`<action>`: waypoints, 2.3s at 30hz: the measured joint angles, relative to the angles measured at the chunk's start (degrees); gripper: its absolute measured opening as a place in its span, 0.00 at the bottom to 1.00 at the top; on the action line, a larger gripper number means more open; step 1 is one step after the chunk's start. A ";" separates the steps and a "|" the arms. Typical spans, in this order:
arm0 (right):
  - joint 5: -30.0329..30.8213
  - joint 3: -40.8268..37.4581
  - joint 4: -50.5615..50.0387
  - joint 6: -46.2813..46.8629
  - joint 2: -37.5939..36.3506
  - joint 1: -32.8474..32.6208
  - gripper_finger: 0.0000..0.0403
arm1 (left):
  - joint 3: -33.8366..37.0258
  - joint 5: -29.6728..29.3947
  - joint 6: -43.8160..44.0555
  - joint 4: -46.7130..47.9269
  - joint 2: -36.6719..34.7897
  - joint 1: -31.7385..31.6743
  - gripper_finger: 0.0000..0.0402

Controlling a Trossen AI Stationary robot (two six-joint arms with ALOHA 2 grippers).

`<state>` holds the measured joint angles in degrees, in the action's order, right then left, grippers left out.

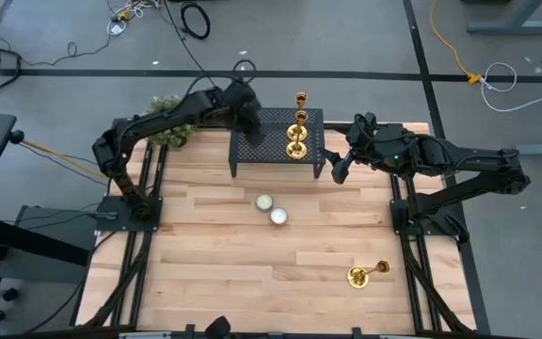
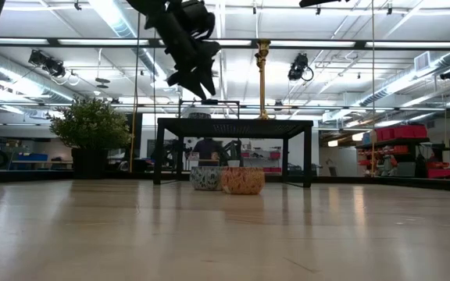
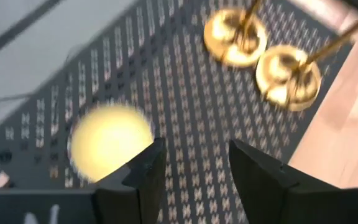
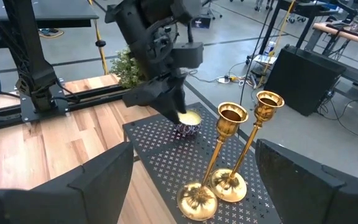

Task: Pick & Place candle stick holders
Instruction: Put the patterned red scented candle on the shelf

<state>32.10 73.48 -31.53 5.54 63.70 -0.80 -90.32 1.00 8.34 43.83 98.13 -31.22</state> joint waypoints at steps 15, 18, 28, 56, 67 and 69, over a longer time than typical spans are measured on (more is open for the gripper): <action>0.02 0.01 -0.04 0.00 0.00 0.00 0.84 | 0.00 1.53 -9.58 7.38 0.00 6.72 0.44; 0.02 0.00 -0.04 0.01 0.00 -0.01 0.84 | 0.00 -2.50 -11.83 8.04 0.02 6.99 0.44; 0.02 0.01 -0.09 0.02 0.00 0.00 0.84 | 0.00 -5.63 -21.00 9.03 0.13 4.34 0.40; 0.02 0.01 -0.11 -0.26 0.00 0.00 0.84 | 0.00 6.54 -29.97 9.01 0.24 -1.88 0.01; 0.03 0.01 -0.11 -0.25 0.00 0.00 0.84 | 0.07 7.79 -33.03 11.47 3.76 -1.88 0.01; 0.03 0.01 -0.11 -0.24 0.00 0.00 0.84 | 0.07 7.75 -33.05 10.27 3.93 -1.74 0.01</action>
<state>32.12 73.49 -31.64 5.30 63.70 -0.80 -90.26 8.75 -24.71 54.10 102.06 -32.96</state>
